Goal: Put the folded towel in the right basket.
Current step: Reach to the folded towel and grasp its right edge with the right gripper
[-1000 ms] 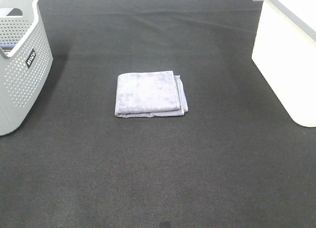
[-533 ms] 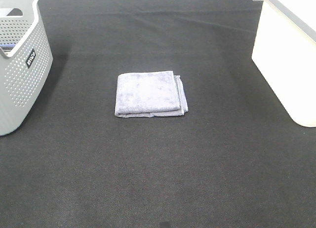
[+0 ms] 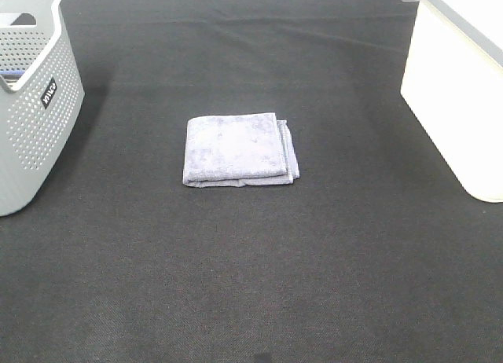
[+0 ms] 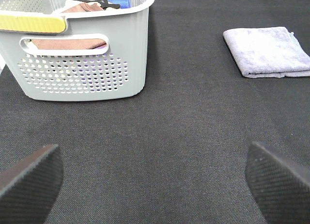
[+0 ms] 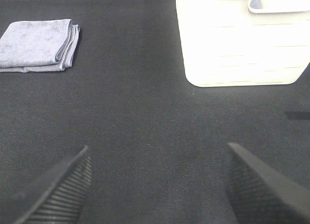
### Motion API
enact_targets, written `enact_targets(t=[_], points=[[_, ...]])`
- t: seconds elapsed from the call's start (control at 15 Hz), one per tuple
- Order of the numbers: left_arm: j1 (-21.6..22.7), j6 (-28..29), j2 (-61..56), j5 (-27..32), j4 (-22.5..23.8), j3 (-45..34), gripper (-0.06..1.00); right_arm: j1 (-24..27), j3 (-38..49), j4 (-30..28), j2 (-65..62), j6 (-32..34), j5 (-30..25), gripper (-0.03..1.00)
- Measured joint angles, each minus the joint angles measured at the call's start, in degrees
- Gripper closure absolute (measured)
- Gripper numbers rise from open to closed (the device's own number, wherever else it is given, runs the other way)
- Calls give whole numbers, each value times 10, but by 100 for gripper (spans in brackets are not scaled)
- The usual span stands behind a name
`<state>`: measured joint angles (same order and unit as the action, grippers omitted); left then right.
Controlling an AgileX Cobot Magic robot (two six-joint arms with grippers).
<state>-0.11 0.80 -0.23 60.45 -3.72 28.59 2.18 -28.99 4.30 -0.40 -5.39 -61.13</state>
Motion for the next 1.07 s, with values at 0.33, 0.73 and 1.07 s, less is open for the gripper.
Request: enact_targets(t=[0.33, 0.73, 1.07], points=[[0, 0, 0, 0, 0, 0, -2, 0, 0, 0, 0, 0, 0, 25], [0, 0, 0, 0, 0, 0, -2, 0, 0, 0, 0, 0, 0, 25], [0, 0, 0, 0, 0, 0, -2, 0, 0, 0, 0, 0, 0, 25]])
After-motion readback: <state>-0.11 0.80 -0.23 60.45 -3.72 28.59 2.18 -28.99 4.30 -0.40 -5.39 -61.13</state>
